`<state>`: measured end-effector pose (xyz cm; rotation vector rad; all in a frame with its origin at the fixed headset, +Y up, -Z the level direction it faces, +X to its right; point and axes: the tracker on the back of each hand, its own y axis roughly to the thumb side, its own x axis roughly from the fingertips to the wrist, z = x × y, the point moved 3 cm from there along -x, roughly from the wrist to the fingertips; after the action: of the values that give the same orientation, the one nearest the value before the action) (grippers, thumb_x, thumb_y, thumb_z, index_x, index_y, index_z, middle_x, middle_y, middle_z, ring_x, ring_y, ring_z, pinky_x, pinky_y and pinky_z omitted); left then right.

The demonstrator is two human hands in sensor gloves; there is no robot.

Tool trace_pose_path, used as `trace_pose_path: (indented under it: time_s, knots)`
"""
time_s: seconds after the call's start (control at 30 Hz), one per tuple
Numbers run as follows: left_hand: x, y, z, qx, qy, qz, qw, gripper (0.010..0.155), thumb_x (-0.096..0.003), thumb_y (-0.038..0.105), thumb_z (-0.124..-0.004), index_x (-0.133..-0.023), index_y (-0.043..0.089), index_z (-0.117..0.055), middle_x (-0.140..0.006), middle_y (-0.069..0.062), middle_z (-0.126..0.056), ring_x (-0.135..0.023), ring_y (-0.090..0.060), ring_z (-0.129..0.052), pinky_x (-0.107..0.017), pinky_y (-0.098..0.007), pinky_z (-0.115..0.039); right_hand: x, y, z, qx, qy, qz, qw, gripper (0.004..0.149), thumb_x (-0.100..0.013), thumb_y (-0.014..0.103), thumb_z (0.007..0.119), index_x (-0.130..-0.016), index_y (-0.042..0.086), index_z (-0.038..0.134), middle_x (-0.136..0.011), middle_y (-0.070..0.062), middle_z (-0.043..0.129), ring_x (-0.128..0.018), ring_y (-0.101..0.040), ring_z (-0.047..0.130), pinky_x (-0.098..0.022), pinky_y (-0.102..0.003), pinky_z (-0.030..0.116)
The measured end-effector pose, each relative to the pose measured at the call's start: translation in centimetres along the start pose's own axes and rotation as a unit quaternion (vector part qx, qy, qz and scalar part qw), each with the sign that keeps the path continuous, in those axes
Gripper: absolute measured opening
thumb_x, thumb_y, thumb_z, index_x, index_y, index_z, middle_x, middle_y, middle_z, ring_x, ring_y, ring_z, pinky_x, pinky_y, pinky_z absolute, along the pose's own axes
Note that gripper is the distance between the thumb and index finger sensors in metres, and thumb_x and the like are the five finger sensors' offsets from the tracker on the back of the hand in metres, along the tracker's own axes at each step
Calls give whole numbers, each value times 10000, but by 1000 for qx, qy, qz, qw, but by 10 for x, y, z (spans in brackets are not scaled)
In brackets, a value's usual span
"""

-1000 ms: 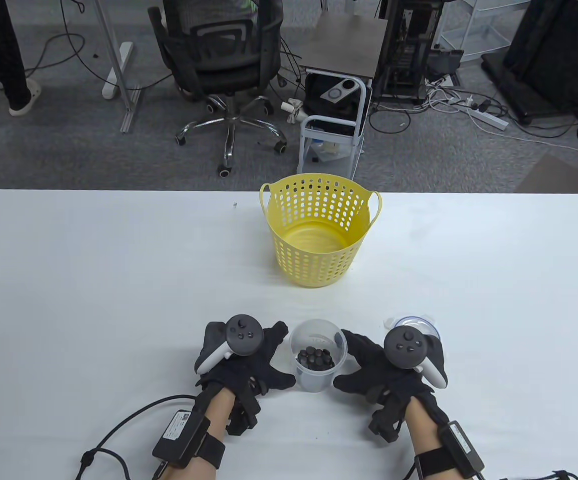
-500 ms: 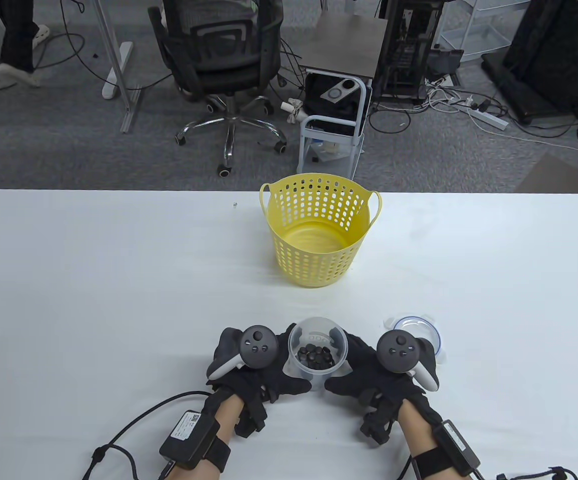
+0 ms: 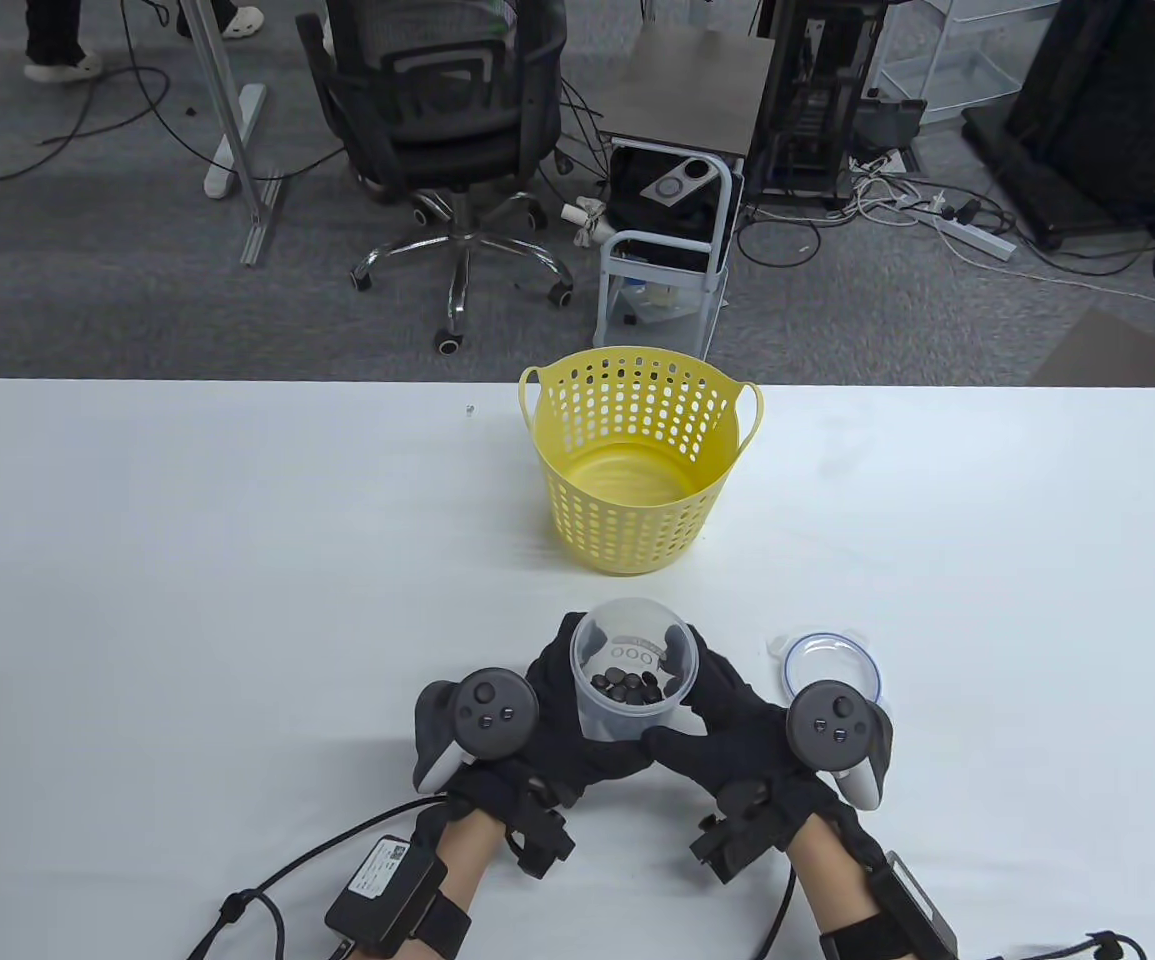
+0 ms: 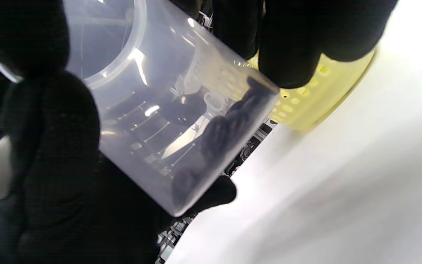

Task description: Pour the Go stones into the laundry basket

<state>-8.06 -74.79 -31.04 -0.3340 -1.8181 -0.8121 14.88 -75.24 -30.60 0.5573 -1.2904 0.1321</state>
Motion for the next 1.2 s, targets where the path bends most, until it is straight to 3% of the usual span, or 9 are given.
trace_pose_path:
  time_s: [0.13,0.23,0.4,0.5,0.63,0.9,1.2]
  knots:
    - [0,1,1,17,16,-20,1000,1362,-186,746,-1039,-1045,269,-96,-1211,-9,-306,-1093,-508,-608,-628,-617,-862,0,2,0,-11,-9,-3,1000,952,-345,759,865,-1055,252,483,-1050,-207,665,-758,-540,863,-558,-658,719]
    - [1,-1,3,43,34,-26,998,1350,-177,707,-1079,-1053,287,-142,-1202,11,-379,-1073,-423,-738,-602,-555,-915,0,4,3,-6,-9,-5,1000,959,-351,772,844,-1058,242,473,-1050,-206,667,-751,-526,883,-555,-648,730]
    - [-3,-10,4,58,35,-7,998,1319,-175,702,-1106,-1063,318,-210,-1179,43,-481,-1034,-373,-807,-565,-549,-931,-4,1,9,-1,11,-5,1000,974,-377,755,801,-1070,186,421,-1060,-227,643,-766,-528,870,-563,-654,711]
    - [-5,-13,3,52,36,3,998,1314,-170,700,-1110,-1064,319,-226,-1178,45,-493,-1024,-372,-819,-560,-553,-929,-5,-1,8,0,3,-8,1000,979,-380,734,807,-1059,129,447,-1060,-230,638,-773,-523,874,-570,-642,721]
    - [-6,-14,11,2,75,21,997,1308,-162,680,-1125,-1064,314,-251,-1172,33,-512,-1006,-396,-825,-543,-573,-922,-4,1,5,20,3,-16,1000,956,-390,694,828,-1059,123,454,-1072,-232,613,-821,-556,812,-588,-659,690]
    - [-10,2,53,-74,168,51,982,1303,-160,667,-1135,-1066,304,-271,-1168,17,-523,-993,-417,-820,-532,-588,-907,2,8,-2,83,-10,-14,996,937,-385,712,822,-1055,137,510,-1066,-214,643,-833,-578,786,-593,-672,676]
    - [-44,27,118,-163,208,74,962,1301,-167,674,-1134,-1074,309,-276,-1175,20,-524,-994,-417,-815,-536,-585,-898,1,5,-2,98,-4,3,995,906,-391,696,831,-1047,135,553,-1062,-220,650,-830,-584,784,-588,-678,674]
